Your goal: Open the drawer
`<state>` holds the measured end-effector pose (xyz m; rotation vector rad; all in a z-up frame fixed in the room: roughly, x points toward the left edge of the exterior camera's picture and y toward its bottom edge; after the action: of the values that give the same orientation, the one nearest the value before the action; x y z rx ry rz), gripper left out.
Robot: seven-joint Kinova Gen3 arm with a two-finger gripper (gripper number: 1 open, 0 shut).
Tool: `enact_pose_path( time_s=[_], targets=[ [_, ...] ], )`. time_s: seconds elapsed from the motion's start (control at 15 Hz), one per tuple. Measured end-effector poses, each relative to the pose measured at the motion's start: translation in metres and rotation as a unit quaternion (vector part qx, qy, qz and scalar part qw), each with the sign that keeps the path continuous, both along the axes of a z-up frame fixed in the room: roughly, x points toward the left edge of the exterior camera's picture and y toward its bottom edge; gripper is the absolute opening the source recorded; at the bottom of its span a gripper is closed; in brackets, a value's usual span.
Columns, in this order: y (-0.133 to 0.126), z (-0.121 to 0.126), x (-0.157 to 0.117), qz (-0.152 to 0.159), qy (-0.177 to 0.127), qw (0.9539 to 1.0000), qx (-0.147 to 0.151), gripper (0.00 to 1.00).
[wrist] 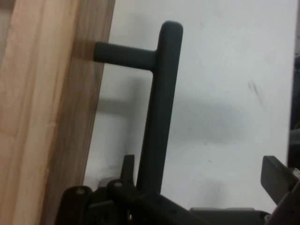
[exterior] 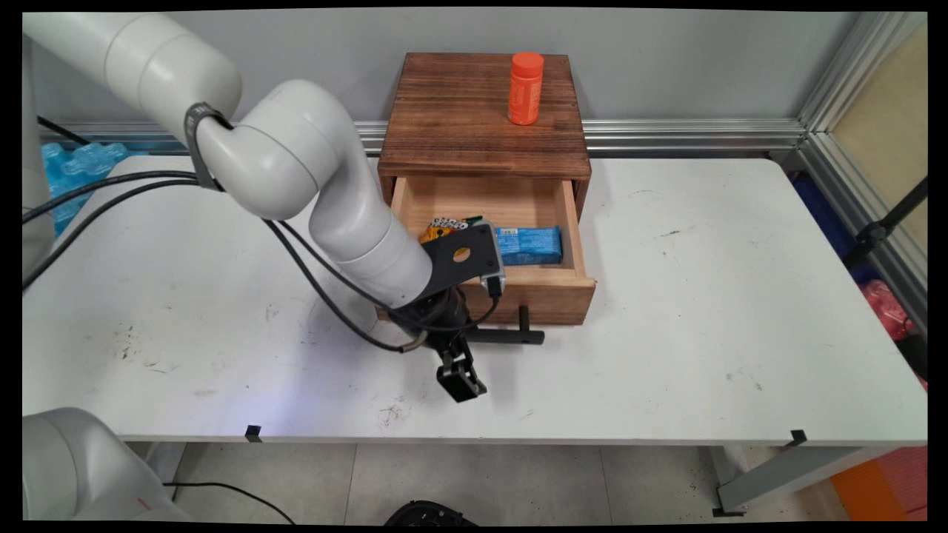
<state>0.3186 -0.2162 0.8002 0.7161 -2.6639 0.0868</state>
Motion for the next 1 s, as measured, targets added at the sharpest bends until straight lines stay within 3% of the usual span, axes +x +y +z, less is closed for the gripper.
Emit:
enact_pose_path(
  time_s=[1.0],
  targets=[
    [0.032, -0.002, -0.01, -0.007, 0.006, 0.9996, 0.026, 1.0]
  ],
)
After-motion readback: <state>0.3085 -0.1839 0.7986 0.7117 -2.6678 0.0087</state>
